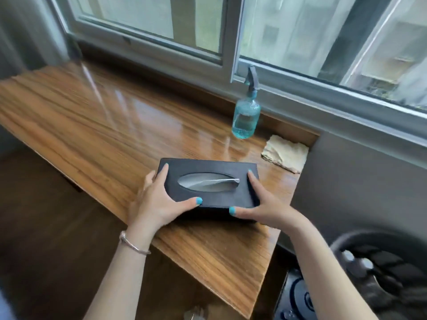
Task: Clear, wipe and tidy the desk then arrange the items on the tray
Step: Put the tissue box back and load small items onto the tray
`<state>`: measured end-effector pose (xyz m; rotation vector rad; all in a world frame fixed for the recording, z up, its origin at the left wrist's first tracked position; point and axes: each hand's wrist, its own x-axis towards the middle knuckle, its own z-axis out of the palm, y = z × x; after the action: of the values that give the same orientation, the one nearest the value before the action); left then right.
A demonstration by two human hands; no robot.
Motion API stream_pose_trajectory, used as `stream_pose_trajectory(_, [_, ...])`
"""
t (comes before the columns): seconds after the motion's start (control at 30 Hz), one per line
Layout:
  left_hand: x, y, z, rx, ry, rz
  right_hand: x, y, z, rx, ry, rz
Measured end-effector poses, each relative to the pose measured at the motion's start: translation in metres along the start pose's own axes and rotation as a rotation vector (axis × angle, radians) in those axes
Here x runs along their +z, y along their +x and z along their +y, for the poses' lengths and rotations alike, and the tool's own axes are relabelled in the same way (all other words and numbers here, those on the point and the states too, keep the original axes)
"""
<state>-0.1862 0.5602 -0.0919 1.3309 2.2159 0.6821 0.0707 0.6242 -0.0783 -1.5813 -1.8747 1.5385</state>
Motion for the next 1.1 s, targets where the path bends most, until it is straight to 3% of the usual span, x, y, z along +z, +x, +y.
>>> stream_pose_trajectory(0.07, [0.002,0.007,-0.015,0.106,0.147,0.121,0.021,0.014,0.000,0.033,-0.103,0.058])
stream_pose_trajectory(0.2, [0.002,0.066,-0.022,0.207,0.155,0.042,0.053,0.058,-0.024,-0.018,-0.284,0.347])
stream_pose_trajectory(0.3, [-0.010,0.143,-0.008,0.236,0.128,0.017,0.054,0.115,-0.050,0.007,-0.290,0.480])
stream_pose_trajectory(0.4, [-0.015,0.202,0.006,0.202,0.162,0.002,0.036,0.173,-0.073,0.042,-0.311,0.479])
stream_pose_trajectory(0.53, [-0.001,0.208,0.015,0.150,0.231,0.096,0.016,0.206,-0.086,0.063,-0.284,0.438])
stream_pose_trajectory(0.67, [-0.005,0.187,0.025,0.106,0.267,0.036,0.021,0.182,-0.084,0.054,-0.375,0.450])
stream_pose_trajectory(0.73, [-0.006,0.162,0.038,0.240,0.276,0.042,0.019,0.140,-0.074,-0.021,-0.285,0.465])
stream_pose_trajectory(0.8, [0.001,0.124,0.059,0.436,0.230,-0.106,0.007,0.082,-0.056,-0.018,-0.215,0.406])
stream_pose_trajectory(0.93, [0.033,0.039,0.099,0.602,0.274,-0.831,-0.025,-0.043,-0.006,0.310,-0.311,0.118])
stream_pose_trajectory(1.0, [0.053,0.004,0.113,0.642,0.303,-0.962,-0.038,-0.094,0.016,0.470,-0.320,0.094])
stream_pose_trajectory(1.1, [0.085,-0.051,0.137,0.740,0.300,-1.034,-0.049,-0.159,0.058,0.545,-0.260,0.179])
